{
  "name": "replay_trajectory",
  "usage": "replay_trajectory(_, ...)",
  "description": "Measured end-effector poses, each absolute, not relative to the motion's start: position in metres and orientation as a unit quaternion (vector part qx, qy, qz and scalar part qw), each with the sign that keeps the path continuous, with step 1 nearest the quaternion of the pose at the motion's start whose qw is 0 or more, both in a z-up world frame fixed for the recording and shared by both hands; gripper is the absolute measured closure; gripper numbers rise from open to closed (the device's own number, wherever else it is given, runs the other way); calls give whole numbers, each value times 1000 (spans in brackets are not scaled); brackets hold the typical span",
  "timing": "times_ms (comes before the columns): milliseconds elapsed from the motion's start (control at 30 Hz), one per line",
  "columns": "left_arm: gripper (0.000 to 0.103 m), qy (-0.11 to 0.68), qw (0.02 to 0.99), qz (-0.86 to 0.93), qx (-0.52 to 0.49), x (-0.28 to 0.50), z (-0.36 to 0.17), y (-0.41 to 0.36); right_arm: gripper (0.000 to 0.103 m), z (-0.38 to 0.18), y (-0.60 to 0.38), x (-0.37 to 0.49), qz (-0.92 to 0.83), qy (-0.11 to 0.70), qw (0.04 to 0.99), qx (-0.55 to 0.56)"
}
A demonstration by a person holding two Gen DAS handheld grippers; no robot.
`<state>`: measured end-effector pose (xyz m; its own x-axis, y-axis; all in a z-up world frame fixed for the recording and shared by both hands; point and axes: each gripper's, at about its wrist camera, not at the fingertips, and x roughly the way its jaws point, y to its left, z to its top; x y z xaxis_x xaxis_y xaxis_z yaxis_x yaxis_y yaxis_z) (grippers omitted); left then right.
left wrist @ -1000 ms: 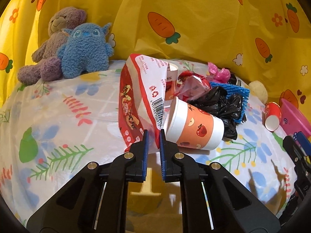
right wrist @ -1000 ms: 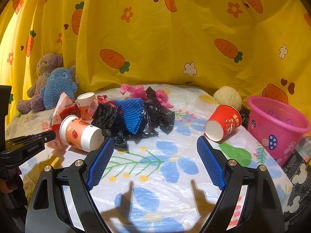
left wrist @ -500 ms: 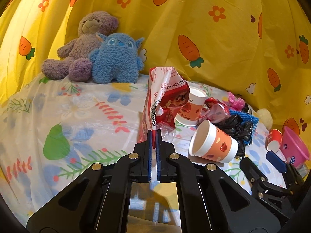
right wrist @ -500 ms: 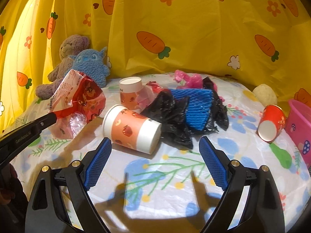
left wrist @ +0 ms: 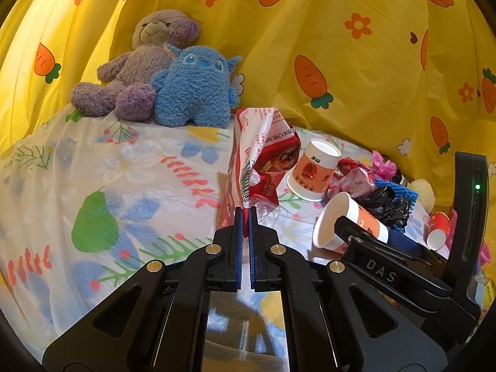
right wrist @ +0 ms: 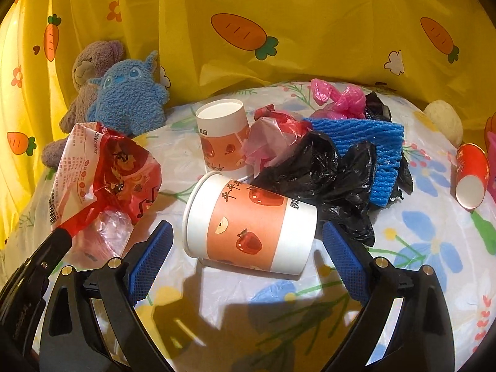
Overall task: Collect trash
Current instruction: 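Grasp the red-and-white snack bag with the left tool while the right tool grasps the white-orange paper cup, then lift and carry the snack bag and paper cup over the pink bucket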
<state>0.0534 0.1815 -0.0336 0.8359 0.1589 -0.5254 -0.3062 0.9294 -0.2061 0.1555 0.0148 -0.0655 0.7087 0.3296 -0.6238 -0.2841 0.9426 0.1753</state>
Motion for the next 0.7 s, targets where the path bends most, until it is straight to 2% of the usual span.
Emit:
replay_trajectory(100, 100, 260, 948, 119, -141, 54, -35, 182, 11, -70, 16, 159, 156, 348, 924, 30)
replay_trajectory(167, 101, 261, 948, 116, -143, 54, -35, 183, 20, -72, 13, 159, 156, 348, 924, 31)
replay_trajectory(400, 100, 258, 949, 105, -150, 52, -36, 186, 21, -68, 1, 146, 176, 331, 926, 36)
replay_trajectory(700, 101, 236, 957, 83, -149, 41, -21, 175, 21, -46, -32, 103, 227, 272, 934, 51)
